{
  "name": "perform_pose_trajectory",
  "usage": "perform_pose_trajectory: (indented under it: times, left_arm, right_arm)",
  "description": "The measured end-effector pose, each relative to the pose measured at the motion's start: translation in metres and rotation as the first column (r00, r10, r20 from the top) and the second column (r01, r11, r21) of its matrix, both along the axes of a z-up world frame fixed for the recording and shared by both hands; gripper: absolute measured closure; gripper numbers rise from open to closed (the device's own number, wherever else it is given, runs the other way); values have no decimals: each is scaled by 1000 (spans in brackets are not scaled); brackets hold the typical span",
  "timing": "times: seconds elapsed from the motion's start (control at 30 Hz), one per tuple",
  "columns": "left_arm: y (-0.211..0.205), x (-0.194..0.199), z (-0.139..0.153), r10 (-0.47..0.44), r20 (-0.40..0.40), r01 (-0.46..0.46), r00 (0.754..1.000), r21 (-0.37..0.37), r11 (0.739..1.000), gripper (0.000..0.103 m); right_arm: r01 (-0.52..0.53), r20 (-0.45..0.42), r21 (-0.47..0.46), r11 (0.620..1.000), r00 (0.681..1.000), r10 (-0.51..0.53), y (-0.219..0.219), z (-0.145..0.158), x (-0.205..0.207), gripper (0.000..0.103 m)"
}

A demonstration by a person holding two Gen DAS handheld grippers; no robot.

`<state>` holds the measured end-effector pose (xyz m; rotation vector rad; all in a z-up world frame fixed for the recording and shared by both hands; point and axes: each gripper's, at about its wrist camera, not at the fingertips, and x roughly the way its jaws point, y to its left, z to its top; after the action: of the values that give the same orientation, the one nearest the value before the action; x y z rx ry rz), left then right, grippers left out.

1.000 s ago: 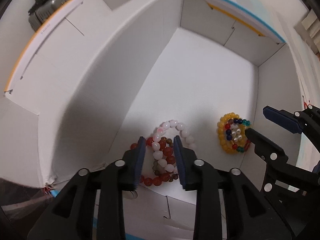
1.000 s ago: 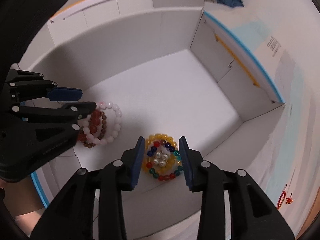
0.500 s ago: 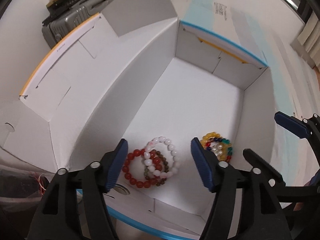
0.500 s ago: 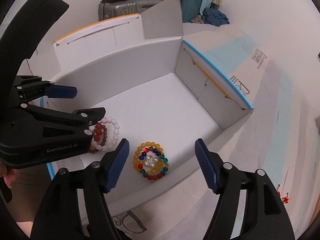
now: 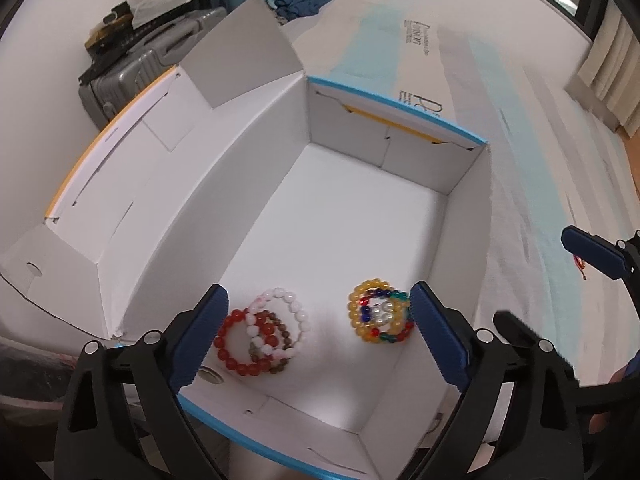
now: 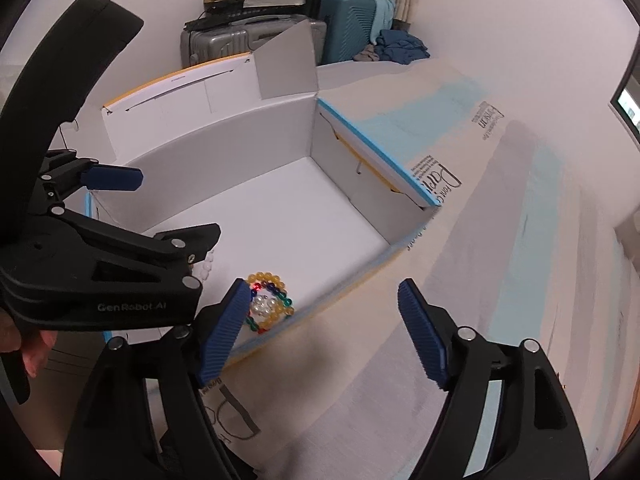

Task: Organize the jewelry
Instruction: 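Move both tools back over the two red cord bracelets on the bed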

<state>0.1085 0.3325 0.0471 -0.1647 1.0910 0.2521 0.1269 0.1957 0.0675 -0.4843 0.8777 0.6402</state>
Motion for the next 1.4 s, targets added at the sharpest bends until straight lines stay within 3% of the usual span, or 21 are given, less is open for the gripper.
perform_pose_trajectory:
  times: [0.07,0.37,0.83,1.1,1.4]
  left_arm:
    - [-8,2,2,1,8,-1,1000,11,1000,6]
    - [-57,21,6,-33,24,33,999,36,999,6]
    - [-163,78,6,-142,41,140,989,49,989,6]
    - [-224,122,-20,-204,9,204,979,22,979,6]
    - [-298,172,-70,-311,-37,311,950,-22,950,6]
  right_arm:
    - [12,-2,5,1000,1000,-12,-11,2,1,23]
    - [78,-4,17,997,997,-78,-67,6,14,10]
    - [246,-14,31,969,969,-245,-189,5,52,8]
    - [368,-51,2,930,929,-367,-272,-24,88,8]
    - [520,-119,-33,854,846,-520,-364,-68,140,8]
